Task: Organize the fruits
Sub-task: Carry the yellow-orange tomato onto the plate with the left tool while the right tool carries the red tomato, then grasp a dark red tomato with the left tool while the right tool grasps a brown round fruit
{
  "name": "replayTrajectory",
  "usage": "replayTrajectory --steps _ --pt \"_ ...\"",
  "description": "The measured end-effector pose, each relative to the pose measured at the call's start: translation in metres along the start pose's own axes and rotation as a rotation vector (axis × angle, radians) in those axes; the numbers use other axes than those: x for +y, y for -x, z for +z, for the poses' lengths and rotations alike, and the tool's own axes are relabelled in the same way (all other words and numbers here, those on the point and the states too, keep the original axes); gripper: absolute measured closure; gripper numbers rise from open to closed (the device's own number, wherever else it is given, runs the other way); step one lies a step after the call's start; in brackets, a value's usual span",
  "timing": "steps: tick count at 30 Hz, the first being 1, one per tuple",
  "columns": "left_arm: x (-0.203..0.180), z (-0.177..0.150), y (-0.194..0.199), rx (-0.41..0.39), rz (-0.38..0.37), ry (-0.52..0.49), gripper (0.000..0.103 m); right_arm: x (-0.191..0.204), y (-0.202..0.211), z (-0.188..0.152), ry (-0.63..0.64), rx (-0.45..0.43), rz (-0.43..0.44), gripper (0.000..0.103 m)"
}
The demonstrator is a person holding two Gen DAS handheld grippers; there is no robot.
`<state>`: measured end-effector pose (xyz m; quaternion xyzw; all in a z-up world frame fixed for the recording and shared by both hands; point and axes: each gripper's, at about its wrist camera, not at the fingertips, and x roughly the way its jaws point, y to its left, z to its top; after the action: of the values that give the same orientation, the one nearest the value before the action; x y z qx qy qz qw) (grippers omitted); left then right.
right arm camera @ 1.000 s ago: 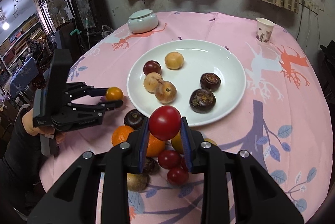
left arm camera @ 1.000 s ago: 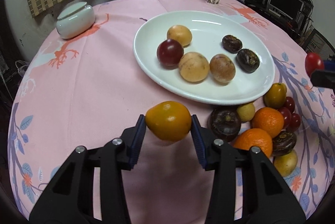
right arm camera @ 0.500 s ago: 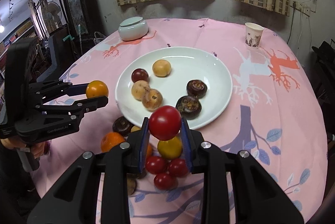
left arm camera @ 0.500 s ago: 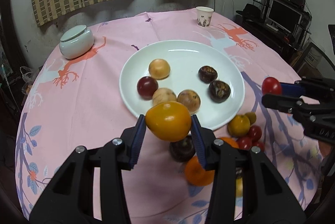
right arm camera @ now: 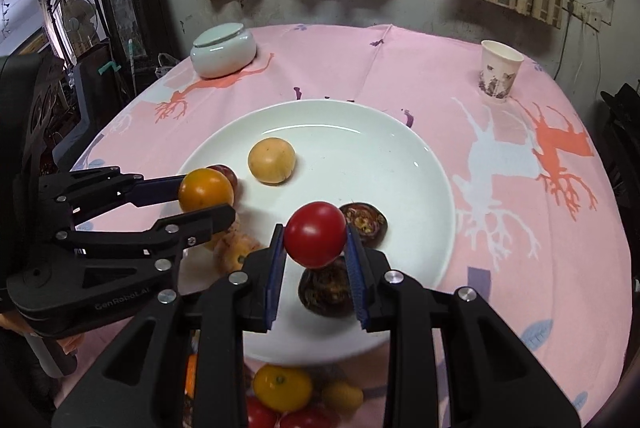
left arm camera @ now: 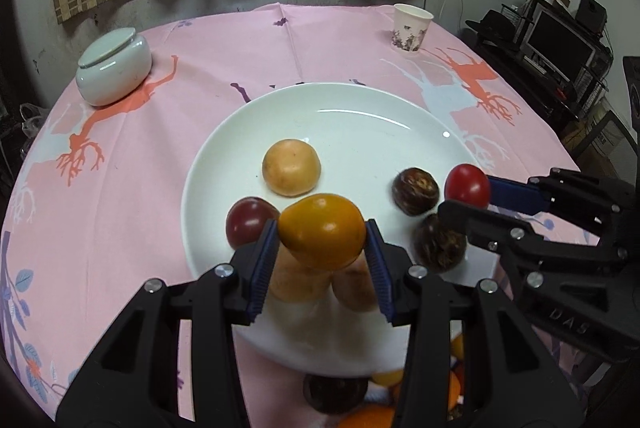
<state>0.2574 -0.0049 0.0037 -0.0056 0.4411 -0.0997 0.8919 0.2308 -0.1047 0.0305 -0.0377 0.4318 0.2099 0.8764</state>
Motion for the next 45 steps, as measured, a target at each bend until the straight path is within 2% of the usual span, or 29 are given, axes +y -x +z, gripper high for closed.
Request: replayTrajectory --steps 3,6,10,19,20,21,23,30,32,37,43,45 --pt "0.004 0.005 -0.012 0.023 -0.008 0.022 0.059 -0.005 -0.013 0.008 -0.021 0.016 0.013 0.073" --pt "0.005 0.009 -0.016 0.025 -0.002 0.026 0.057 -0.01 -0.021 0.012 -0.042 0.036 0.023 0.066" --pt "0.01 0.012 -0.011 0.016 0.031 0.051 0.03 -0.018 -0.011 0.01 -0.083 0.016 0.03 0.058" --pt "0.012 0.009 0.032 -0.053 0.045 0.064 0.021 -0.013 0.04 -0.023 -0.068 -0.009 0.027 0.055" --pt "0.012 0.007 0.039 -0.059 0.051 0.061 0.019 -0.013 0.046 -0.027 -0.072 -0.015 0.023 0.052" --pt "0.012 0.005 0.045 -0.066 0.054 0.056 0.019 -0.013 0.054 -0.032 -0.081 -0.026 0.02 0.043" --pt "0.014 0.0 0.057 -0.079 0.061 0.054 0.019 -0.013 0.067 -0.041 -0.091 -0.037 0.016 0.042" --pt "0.046 -0.023 0.099 -0.115 0.067 0.101 0.015 -0.007 0.102 -0.073 -0.127 -0.043 0.046 0.04" --pt "0.059 -0.029 0.112 -0.128 0.06 0.127 0.012 -0.003 0.105 -0.081 -0.13 -0.046 0.055 0.04" --pt "0.088 -0.051 0.144 -0.147 0.098 0.157 0.01 0.008 0.106 -0.099 -0.132 -0.028 0.105 0.04" --pt "0.104 -0.11 0.176 -0.147 0.181 0.125 0.01 0.033 0.116 -0.119 -0.072 -0.038 0.131 0.04" --pt "0.105 -0.135 0.181 -0.13 0.237 0.119 0.01 0.036 0.119 -0.124 -0.059 -0.044 0.124 0.04"
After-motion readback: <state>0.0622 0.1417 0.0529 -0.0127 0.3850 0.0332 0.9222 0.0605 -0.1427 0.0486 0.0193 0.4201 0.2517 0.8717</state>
